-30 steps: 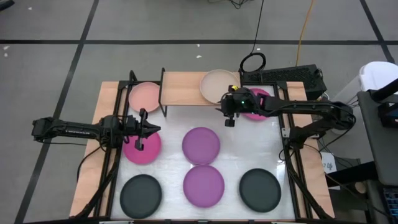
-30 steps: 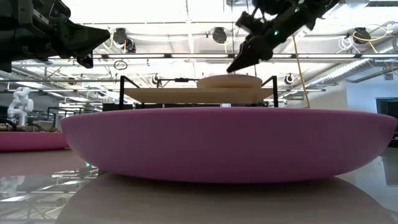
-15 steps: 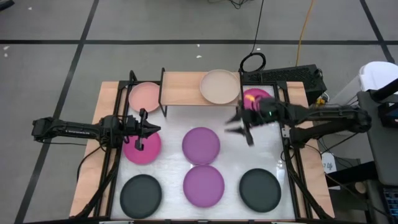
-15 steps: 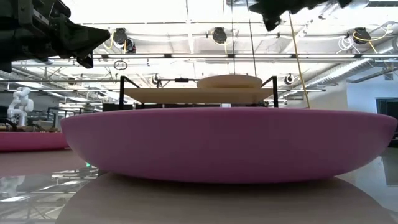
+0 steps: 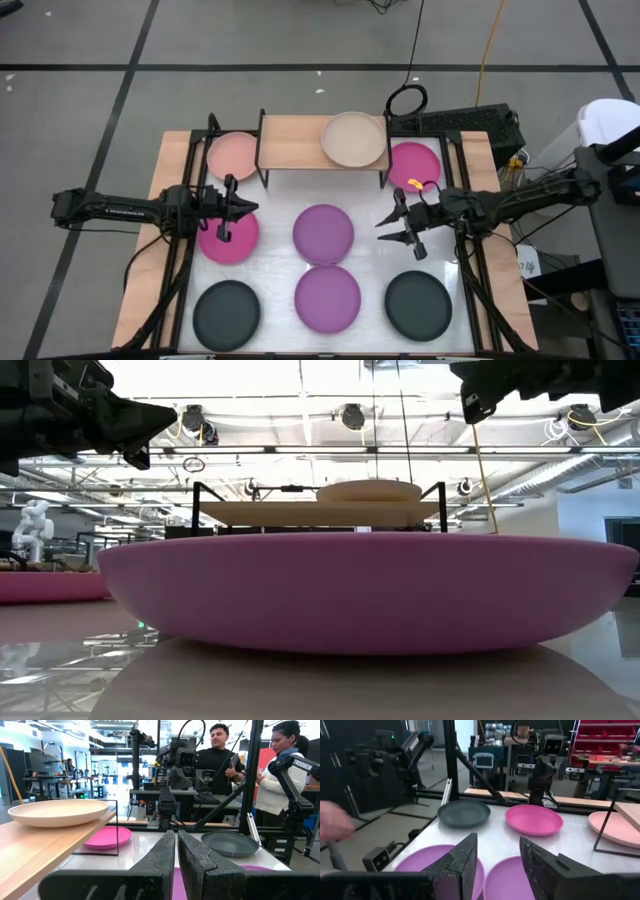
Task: Place and stack plates onto a shelf
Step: Stack the left pink plate on top of the brown plate on the shelf
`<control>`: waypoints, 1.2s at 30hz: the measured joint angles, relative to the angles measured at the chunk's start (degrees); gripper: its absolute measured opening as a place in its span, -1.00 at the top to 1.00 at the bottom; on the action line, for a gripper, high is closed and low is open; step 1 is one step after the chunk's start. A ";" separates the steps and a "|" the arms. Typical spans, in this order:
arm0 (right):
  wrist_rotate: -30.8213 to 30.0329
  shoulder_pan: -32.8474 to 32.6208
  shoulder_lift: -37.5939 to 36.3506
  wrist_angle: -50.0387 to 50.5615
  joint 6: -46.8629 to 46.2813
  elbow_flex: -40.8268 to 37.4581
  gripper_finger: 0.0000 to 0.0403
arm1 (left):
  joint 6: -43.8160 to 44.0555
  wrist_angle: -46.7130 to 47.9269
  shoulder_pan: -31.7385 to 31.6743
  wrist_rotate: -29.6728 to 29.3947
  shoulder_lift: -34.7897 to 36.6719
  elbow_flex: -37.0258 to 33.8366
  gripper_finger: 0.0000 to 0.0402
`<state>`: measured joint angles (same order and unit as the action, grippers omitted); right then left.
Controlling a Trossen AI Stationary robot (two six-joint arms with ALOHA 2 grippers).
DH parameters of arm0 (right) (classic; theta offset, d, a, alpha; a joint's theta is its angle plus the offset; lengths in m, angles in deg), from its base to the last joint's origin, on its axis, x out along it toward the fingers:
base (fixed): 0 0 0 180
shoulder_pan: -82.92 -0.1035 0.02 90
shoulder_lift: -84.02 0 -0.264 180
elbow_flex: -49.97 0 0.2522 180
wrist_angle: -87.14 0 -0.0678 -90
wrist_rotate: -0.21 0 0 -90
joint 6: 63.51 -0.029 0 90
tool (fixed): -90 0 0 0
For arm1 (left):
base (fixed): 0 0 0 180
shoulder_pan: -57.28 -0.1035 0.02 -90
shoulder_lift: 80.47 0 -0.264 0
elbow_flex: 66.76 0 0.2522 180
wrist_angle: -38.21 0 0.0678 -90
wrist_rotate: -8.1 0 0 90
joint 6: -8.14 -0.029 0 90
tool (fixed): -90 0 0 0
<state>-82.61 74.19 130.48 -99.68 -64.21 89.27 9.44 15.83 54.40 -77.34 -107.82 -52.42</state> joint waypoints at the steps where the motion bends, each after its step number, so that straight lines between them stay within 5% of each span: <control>1: 0.02 0.00 -0.36 -0.67 -0.12 -0.40 0.35 | 0.01 0.00 0.02 0.02 -0.02 0.02 0.87; 28: -2.95 0.00 -1.81 -0.12 0.03 -1.29 0.35 | -0.28 -6.27 0.02 0.01 -0.02 0.00 0.87; 36: -2.95 0.00 -1.81 -0.63 -0.12 -1.23 0.35 | -10.70 -8.89 -0.04 -2.08 -0.06 0.00 0.87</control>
<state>-85.56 74.19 128.66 -100.31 -64.33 88.03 -1.26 6.94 54.36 -79.42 -107.88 -52.42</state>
